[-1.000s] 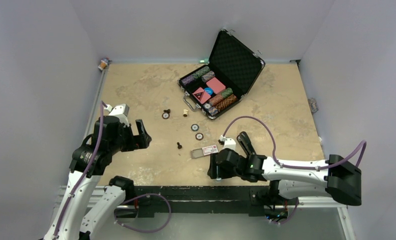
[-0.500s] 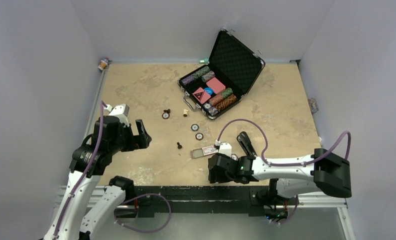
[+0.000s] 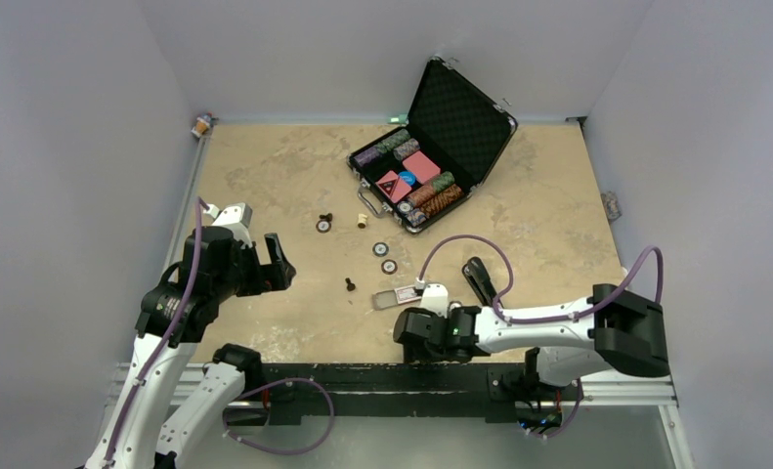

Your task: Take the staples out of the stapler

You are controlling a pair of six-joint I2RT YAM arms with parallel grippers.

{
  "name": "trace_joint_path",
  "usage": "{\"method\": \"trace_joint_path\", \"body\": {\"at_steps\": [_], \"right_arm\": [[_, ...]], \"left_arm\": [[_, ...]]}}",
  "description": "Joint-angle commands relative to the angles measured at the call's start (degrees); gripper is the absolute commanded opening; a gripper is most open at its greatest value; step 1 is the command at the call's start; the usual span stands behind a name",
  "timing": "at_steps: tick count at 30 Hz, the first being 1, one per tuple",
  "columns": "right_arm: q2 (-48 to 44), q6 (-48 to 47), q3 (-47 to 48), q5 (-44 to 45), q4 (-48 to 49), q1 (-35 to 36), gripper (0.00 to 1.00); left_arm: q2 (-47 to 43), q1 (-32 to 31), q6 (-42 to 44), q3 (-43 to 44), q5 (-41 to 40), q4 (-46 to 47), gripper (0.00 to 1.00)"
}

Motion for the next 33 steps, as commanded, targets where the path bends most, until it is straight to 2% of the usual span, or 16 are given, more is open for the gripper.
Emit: {"method": "trace_joint_path", "body": {"at_steps": [1,5,10,19,23,33], "right_arm": [[-0.51,9.19,2.12,2.7,-10.44,1.05,0.6],[-3.05,13.88,2.44,3.51,-14.48,1.17,0.57],[-3.72,14.83,2.92,4.35,-15.26,1.18,0.55],[-2.92,9.41,8.39,8.62,-16.54,1.17,0.6],[-1.1,6.25,7.94,8.19,-14.14,1.17,0.61],[1.53,6.63,5.9,8.12,-12.34,1.17,0.6]], "left_arm": [[-0.41,0.39,1.08,1.87,0.22,0.97,1.0],[-0.52,0.39,1.08,1.81,0.29,0.92,1.0],[-0.52,0.35,1.21,1.81,0.61,1.06,1.0],[-0.64,0.39,1.21,1.81,0.74,1.03,1.0],[-0.69,0.39,1.17,1.81,0.72,1.04,1.0],[-0.61,0.39,1.26,1.73,0.9,1.15,1.0]]}}
